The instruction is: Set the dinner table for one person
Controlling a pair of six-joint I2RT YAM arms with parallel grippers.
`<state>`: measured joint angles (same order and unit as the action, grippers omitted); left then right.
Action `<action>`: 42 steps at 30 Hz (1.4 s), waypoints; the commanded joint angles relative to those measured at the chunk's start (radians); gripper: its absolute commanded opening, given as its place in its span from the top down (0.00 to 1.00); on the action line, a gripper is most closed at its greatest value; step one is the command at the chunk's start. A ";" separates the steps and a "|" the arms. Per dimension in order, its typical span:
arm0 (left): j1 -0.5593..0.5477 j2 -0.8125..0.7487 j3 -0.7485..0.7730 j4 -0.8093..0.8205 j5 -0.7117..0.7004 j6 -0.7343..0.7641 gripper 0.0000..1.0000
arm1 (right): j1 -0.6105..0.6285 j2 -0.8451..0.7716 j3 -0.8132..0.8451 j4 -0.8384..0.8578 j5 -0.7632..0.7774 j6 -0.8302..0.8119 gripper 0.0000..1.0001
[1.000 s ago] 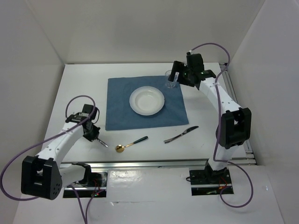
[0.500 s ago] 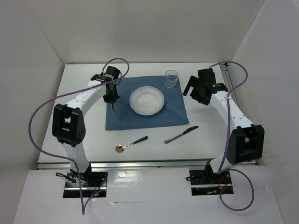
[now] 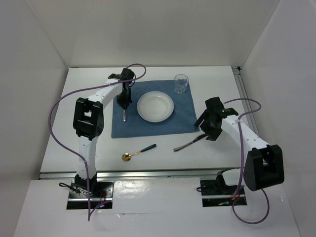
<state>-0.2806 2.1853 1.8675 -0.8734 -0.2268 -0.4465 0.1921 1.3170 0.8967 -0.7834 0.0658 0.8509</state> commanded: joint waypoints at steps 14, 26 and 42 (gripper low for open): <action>-0.005 0.005 -0.059 -0.026 0.034 -0.032 1.00 | 0.162 -0.010 -0.057 -0.031 0.014 0.208 0.19; -0.005 -0.047 -0.044 -0.055 0.046 -0.032 0.29 | 0.291 0.137 -0.071 0.053 0.034 0.306 0.29; -0.005 -0.407 -0.033 -0.107 0.004 -0.032 0.28 | 0.305 0.321 -0.021 0.079 0.094 0.384 0.50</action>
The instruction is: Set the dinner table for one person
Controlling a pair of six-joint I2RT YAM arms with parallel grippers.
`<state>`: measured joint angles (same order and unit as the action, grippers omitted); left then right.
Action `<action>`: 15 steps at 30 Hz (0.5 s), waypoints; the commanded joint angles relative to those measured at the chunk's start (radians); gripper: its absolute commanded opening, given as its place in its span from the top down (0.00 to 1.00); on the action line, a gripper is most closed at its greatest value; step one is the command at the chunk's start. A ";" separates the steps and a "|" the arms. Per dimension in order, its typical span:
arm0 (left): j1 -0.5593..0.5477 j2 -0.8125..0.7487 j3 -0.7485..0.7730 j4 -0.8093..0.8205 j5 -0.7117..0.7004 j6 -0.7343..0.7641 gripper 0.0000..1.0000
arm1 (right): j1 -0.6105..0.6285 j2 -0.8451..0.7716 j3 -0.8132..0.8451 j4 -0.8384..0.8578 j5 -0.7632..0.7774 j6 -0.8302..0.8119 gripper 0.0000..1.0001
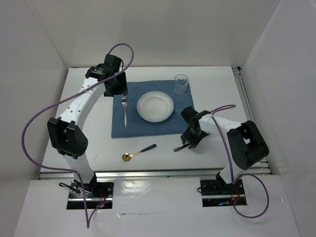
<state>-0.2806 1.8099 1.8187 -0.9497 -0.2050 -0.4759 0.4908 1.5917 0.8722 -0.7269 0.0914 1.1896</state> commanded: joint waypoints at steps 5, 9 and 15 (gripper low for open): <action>-0.005 -0.064 -0.004 -0.041 -0.017 -0.003 0.28 | -0.004 0.071 -0.018 0.023 0.059 0.067 0.50; -0.005 -0.073 -0.022 -0.032 -0.008 0.006 0.28 | -0.032 0.080 -0.055 0.047 0.038 0.067 0.58; -0.005 -0.084 -0.051 -0.023 0.012 0.006 0.28 | -0.084 0.048 -0.102 0.070 0.034 0.067 0.82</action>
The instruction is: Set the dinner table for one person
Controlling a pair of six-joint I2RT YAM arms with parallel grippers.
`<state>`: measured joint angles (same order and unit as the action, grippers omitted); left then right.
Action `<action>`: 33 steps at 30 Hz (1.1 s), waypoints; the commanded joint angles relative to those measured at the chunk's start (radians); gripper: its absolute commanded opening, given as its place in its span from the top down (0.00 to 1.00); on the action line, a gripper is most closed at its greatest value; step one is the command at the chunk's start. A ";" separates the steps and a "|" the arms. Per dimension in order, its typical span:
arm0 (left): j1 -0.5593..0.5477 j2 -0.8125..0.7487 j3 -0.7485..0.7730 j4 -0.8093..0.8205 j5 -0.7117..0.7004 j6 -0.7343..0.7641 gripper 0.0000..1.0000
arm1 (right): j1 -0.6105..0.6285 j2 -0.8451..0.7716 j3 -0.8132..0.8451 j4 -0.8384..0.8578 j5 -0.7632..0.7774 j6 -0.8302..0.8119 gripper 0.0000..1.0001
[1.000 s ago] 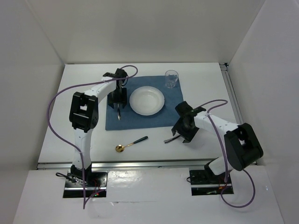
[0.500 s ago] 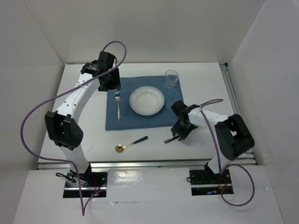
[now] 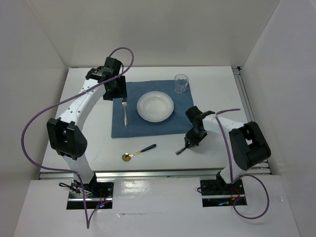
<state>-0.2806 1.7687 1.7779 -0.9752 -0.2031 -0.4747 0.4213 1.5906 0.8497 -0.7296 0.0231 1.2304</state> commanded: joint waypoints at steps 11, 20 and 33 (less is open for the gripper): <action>-0.005 -0.071 -0.011 0.003 0.010 0.015 0.28 | -0.033 -0.115 0.012 -0.120 0.320 -0.100 1.00; -0.005 -0.061 0.008 0.003 0.010 0.024 0.28 | -0.033 -0.115 0.202 -0.103 0.382 -0.463 1.00; -0.005 -0.043 0.017 -0.007 0.019 0.024 0.29 | -0.042 0.255 0.577 0.024 0.210 -1.000 1.00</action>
<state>-0.2806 1.7351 1.7653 -0.9756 -0.1898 -0.4702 0.3897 1.7969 1.3418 -0.7551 0.2844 0.3908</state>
